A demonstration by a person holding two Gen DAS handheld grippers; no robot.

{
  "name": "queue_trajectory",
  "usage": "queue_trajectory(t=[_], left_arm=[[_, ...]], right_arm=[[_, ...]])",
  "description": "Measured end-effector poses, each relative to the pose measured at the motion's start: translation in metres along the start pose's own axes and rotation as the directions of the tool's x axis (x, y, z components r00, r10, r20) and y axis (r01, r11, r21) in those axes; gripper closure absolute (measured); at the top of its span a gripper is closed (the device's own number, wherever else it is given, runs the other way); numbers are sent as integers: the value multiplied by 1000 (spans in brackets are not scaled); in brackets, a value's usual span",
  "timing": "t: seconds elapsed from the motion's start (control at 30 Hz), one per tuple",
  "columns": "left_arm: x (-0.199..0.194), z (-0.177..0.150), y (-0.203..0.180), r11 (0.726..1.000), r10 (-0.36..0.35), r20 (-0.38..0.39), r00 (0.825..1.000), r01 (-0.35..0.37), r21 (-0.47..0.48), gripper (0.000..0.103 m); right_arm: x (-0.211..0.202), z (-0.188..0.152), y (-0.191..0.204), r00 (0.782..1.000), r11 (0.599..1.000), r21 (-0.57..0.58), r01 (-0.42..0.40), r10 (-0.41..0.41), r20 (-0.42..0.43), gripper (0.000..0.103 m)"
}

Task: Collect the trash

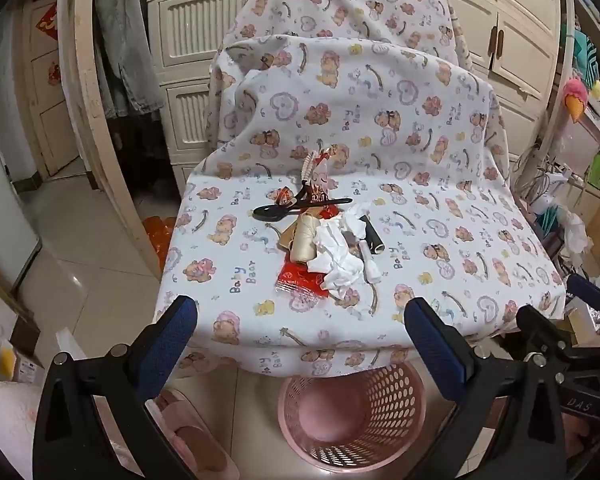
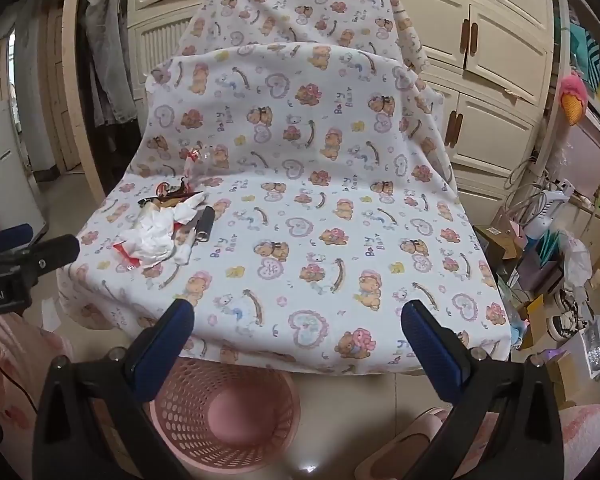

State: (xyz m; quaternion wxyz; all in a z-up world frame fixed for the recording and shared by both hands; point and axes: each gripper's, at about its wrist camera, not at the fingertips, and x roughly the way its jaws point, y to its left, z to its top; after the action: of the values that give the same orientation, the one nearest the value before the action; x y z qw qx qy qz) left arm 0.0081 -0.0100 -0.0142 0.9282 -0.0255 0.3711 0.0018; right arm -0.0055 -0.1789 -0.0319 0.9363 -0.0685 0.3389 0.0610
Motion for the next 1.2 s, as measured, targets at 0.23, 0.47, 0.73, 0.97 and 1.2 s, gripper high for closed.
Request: queue_trajectory(t=[0.23, 0.47, 0.73, 0.97, 1.2], left_arm=[[-3, -1, -2, 1000, 5, 9, 1000, -5, 7, 1], [-3, 1, 2, 1000, 0, 9, 1000, 0, -10, 1], [0, 1, 0, 1000, 6, -1, 1000, -6, 6, 1], [-1, 0, 0, 1000, 7, 5, 1000, -7, -5, 1], [0, 1, 0, 1000, 4, 7, 1000, -4, -1, 1]], right_arm=[[-4, 0, -48, 999, 999, 1, 39, -39, 6, 0], [-9, 0, -52, 999, 999, 5, 45, -45, 20, 0], [-10, -1, -51, 999, 999, 9, 33, -33, 23, 0], [-11, -1, -49, 999, 1000, 5, 16, -16, 33, 0], [-13, -2, -48, 999, 1000, 5, 21, -21, 39, 0]])
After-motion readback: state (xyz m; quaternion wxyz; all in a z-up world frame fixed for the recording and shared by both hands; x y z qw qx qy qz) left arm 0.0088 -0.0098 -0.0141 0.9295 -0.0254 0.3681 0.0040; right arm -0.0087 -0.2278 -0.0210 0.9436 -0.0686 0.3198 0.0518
